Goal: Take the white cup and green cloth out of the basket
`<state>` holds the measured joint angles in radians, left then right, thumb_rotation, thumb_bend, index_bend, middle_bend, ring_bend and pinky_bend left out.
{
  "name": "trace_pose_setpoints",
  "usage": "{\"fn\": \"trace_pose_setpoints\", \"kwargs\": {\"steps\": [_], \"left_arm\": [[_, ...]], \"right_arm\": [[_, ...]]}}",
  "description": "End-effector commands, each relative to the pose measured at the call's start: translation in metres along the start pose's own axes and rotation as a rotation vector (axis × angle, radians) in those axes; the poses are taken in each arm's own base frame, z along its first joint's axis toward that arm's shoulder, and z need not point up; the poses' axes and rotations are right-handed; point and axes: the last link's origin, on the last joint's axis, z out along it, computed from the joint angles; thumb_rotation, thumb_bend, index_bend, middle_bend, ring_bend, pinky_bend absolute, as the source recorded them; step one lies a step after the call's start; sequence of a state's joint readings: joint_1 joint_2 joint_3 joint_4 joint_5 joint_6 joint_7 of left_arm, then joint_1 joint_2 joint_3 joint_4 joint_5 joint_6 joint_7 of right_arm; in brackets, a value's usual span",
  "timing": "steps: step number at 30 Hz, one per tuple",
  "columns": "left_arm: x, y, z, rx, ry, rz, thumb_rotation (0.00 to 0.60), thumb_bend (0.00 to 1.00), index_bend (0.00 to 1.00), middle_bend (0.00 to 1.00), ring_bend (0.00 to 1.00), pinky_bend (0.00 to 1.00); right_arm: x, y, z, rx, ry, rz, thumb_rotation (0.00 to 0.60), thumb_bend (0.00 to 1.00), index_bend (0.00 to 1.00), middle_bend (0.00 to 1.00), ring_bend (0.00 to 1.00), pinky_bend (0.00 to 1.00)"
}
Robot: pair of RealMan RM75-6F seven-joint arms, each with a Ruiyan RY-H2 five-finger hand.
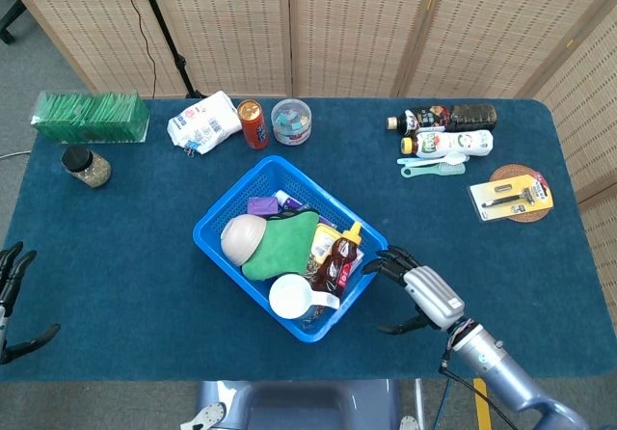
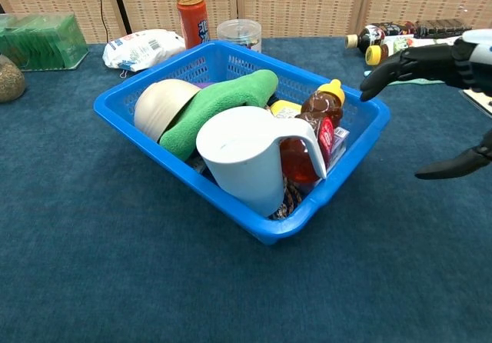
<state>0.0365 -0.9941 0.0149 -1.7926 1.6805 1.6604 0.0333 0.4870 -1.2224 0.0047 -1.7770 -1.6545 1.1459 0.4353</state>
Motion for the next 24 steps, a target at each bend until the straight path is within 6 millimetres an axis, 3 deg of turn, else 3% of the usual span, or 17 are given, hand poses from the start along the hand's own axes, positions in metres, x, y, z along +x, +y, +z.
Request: {"fn": "trace_pose_setpoints", "kwargs": {"steps": [1,24], "left_arm": [[0.0,-0.001,0.0,0.002,0.001,-0.001,0.6,0.0,0.0,0.0,0.0,0.0],[0.0,-0.002,0.002,0.001,-0.011,0.006,0.6,0.0,0.0,0.0,0.0,0.0]], "right_arm": [[-0.008,-0.008,0.008,0.013,0.023,0.018,0.6,0.0,0.28,0.29,0.16,0.0],[-0.038,-0.037,0.051,0.029,0.04,0.071,0.6,0.04,0.35,0.38,0.24,0.0]]}}
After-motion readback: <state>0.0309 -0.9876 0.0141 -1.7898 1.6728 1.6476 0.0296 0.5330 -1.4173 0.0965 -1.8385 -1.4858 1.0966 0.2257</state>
